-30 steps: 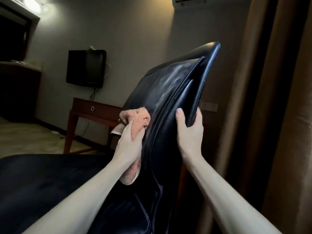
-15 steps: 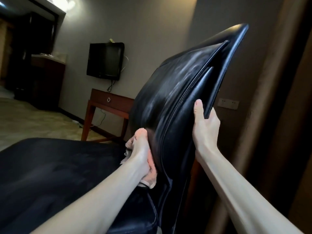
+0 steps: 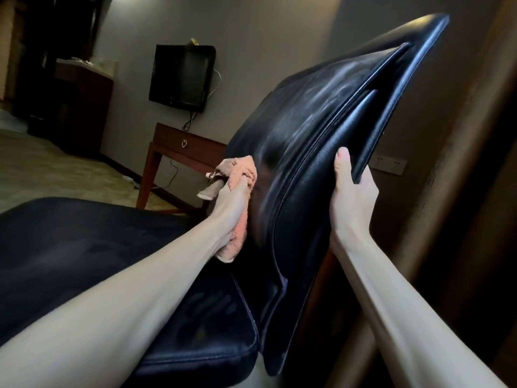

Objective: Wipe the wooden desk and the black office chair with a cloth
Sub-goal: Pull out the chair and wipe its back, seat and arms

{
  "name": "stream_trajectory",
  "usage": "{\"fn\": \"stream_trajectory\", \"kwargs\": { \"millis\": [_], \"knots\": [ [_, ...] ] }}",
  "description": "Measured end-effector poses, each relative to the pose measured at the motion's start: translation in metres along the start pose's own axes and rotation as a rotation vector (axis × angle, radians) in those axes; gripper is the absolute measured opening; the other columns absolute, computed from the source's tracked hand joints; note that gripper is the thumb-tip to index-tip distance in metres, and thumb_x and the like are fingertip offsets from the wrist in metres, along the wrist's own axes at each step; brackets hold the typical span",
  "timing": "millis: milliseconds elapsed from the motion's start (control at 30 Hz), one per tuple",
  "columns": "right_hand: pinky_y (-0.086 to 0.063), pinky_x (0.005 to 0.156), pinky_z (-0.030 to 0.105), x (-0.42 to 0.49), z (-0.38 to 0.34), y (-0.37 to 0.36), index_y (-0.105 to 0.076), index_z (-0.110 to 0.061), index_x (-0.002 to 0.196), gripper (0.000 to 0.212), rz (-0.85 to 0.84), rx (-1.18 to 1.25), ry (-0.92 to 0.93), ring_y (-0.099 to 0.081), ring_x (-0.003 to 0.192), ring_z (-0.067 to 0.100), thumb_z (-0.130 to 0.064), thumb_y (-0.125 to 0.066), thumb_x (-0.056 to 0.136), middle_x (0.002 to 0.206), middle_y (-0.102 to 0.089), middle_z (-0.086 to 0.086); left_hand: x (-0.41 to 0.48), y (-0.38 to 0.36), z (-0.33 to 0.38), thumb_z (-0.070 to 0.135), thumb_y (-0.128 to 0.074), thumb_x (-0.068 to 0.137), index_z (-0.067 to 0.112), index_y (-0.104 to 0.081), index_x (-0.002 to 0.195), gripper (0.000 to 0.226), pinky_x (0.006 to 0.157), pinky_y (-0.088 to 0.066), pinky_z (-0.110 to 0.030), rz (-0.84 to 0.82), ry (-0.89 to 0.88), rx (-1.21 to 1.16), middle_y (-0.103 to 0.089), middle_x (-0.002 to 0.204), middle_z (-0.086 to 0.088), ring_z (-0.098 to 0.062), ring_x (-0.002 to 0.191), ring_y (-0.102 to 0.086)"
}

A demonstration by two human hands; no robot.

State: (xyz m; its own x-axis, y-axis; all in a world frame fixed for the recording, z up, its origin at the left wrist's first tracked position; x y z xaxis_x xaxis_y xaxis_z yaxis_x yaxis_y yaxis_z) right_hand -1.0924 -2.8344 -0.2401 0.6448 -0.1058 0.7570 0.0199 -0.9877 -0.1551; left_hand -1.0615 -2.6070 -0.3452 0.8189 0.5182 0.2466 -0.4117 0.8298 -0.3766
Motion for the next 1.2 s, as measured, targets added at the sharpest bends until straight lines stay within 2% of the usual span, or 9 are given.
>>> {"fn": "stream_trajectory", "kwargs": {
  "millis": [267, 400, 467, 567, 667, 733, 833, 1100, 1200],
  "knots": [
    [-0.045, 0.084, 0.003, 0.0, -0.005, 0.001, -0.068, -0.019, 0.129, 0.036, 0.049, -0.02, 0.005, -0.064, 0.102, -0.014, -0.041, -0.064, 0.1, 0.114, -0.073, -0.017, -0.119, 0.001, -0.022, 0.046, -0.053, 0.103, 0.028, -0.045, 0.152, 0.053, 0.119, -0.036, -0.047, 0.099, 0.08, -0.164, -0.053, 0.144, 0.0, -0.025, 0.132, -0.052],
    [-0.043, 0.084, 0.001, -0.001, -0.005, 0.004, -0.067, -0.02, 0.125, 0.031, 0.053, -0.037, 0.011, -0.062, 0.097, -0.02, -0.04, -0.061, 0.102, 0.113, -0.07, -0.018, -0.156, -0.006, -0.018, 0.072, -0.051, 0.08, 0.05, -0.049, 0.143, 0.066, 0.117, -0.037, -0.047, 0.135, 0.105, -0.158, -0.052, 0.142, 0.008, -0.023, 0.127, -0.053],
    [-0.042, 0.079, -0.001, 0.0, -0.008, 0.001, -0.065, -0.022, 0.124, 0.026, 0.038, -0.063, 0.018, -0.06, 0.092, -0.024, -0.038, -0.06, 0.103, 0.112, -0.068, -0.018, -0.165, -0.01, -0.005, 0.077, -0.044, 0.08, 0.066, -0.037, 0.143, 0.065, 0.121, -0.027, -0.04, 0.127, -0.012, -0.095, -0.04, 0.156, 0.019, -0.017, 0.142, -0.041],
    [-0.045, 0.086, 0.003, 0.001, -0.007, 0.002, -0.066, -0.027, 0.122, 0.024, 0.031, -0.092, 0.011, -0.06, 0.094, -0.021, -0.041, -0.059, 0.103, 0.112, -0.068, -0.019, -0.169, -0.017, 0.019, 0.068, -0.045, 0.088, 0.078, -0.026, 0.134, 0.051, 0.124, -0.01, -0.029, 0.102, -0.316, 0.053, -0.018, 0.159, 0.037, 0.009, 0.15, -0.011],
    [-0.047, 0.094, 0.018, 0.005, -0.004, 0.005, -0.069, -0.037, 0.1, 0.01, 0.054, -0.078, 0.012, -0.062, 0.096, -0.015, -0.043, -0.061, 0.101, 0.099, -0.07, -0.026, -0.138, -0.022, 0.035, 0.064, -0.056, 0.087, 0.082, -0.024, 0.132, 0.058, 0.127, -0.007, -0.033, 0.054, -0.351, 0.102, -0.009, 0.165, 0.029, 0.003, 0.153, -0.003],
    [-0.046, 0.091, 0.017, 0.005, -0.003, -0.002, -0.069, -0.037, 0.094, 0.012, 0.059, -0.045, 0.006, -0.063, 0.091, -0.015, -0.041, -0.061, 0.102, 0.09, -0.071, -0.03, -0.102, -0.018, 0.041, 0.06, -0.063, 0.091, 0.077, -0.033, 0.133, 0.054, 0.128, -0.012, -0.039, -0.01, -0.241, 0.064, -0.008, 0.169, 0.018, -0.009, 0.156, -0.011],
    [-0.046, 0.088, 0.013, 0.006, -0.004, -0.001, -0.069, -0.033, 0.097, 0.01, 0.071, -0.032, 0.021, -0.064, 0.089, -0.014, -0.037, -0.062, 0.102, 0.089, -0.072, -0.028, -0.048, -0.011, 0.045, 0.059, -0.065, 0.091, 0.053, -0.041, 0.151, 0.064, 0.125, -0.026, -0.043, -0.068, -0.178, 0.081, -0.027, 0.168, 0.005, -0.019, 0.151, -0.033],
    [-0.047, 0.091, 0.02, 0.006, 0.001, 0.0, -0.072, -0.037, 0.095, 0.013, 0.051, 0.002, 0.041, -0.067, 0.096, -0.011, -0.046, -0.063, 0.099, 0.095, -0.073, -0.031, 0.049, -0.008, 0.069, 0.065, -0.054, 0.095, 0.032, -0.037, 0.159, 0.073, 0.123, -0.029, -0.044, 0.017, -0.146, 0.367, -0.041, 0.161, -0.006, -0.031, 0.147, -0.038],
    [-0.048, 0.088, 0.02, 0.005, 0.002, 0.002, -0.072, -0.033, 0.098, 0.016, 0.065, 0.017, 0.049, -0.067, 0.093, -0.009, -0.046, -0.063, 0.099, 0.094, -0.074, -0.027, 0.041, -0.017, 0.067, 0.059, -0.053, 0.098, 0.031, -0.042, 0.156, 0.065, 0.118, -0.035, -0.044, -0.015, -0.213, 0.446, -0.051, 0.154, -0.003, -0.029, 0.141, -0.046]
  ]
}}
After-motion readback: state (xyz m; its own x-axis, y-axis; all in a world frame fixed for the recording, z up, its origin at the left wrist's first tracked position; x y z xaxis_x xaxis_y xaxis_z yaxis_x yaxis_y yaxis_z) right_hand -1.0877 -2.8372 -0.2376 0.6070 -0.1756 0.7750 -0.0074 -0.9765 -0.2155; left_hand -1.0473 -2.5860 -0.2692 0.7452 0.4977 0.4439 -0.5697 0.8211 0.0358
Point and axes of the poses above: each hand's wrist, its own x-axis towards the middle knuckle, its own y-axis out of the back of the hand, z = x × y, the point moved 8 cm from there along x, towards the middle knuckle
